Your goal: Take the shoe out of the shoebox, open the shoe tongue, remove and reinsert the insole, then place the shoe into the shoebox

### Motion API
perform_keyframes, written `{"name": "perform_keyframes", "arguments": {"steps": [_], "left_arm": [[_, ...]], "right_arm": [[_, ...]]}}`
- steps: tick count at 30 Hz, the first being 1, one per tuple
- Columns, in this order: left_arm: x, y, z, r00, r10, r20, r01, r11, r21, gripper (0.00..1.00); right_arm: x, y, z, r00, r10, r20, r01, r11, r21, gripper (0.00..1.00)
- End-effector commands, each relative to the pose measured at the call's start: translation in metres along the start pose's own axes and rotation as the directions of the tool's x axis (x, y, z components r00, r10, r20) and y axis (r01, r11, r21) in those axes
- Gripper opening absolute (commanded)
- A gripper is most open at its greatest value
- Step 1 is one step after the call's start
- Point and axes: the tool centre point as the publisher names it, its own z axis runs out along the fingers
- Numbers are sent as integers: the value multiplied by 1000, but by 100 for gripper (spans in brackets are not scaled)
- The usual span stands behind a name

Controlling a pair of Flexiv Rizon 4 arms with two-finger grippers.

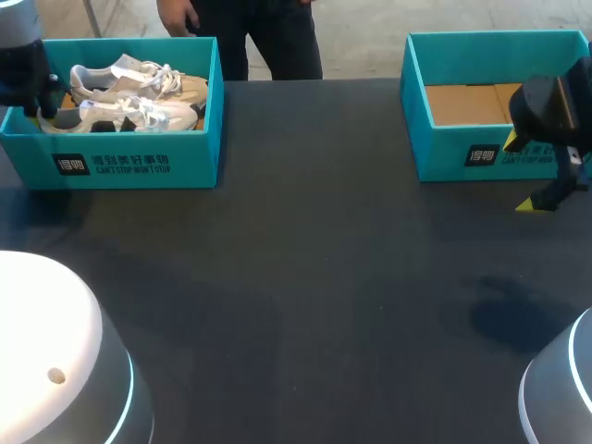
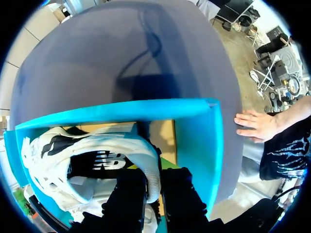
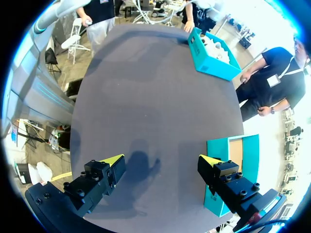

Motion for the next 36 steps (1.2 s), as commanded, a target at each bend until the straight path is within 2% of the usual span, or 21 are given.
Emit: {"name": "perform_keyframes", "arguments": {"steps": [1, 3, 14, 24, 36], "left_arm": [[5, 2, -24, 1000, 0, -16, 0, 1000, 18, 0], [8, 4, -36, 1000, -6, 6, 6, 1000, 31, 0], [10, 5, -90, 999, 16, -36, -15, 1000, 13, 0], [7, 1, -122, 999, -6, -46, 4, 999, -50, 0], [-5, -19, -160, 998, -4, -61, 2, 999, -35, 0]], "right_arm": [[-2, 1, 2, 1000, 0, -4, 0, 1000, 3, 100], [-2, 1, 2, 1000, 0, -4, 0, 1000, 3, 100], [-2, 1, 2, 1000, 0, -4, 0, 1000, 3, 100], [-2, 1, 2, 1000, 0, -4, 0, 1000, 3, 100], [-2, 1, 2, 1000, 0, -4, 0, 1000, 3, 100]]}}
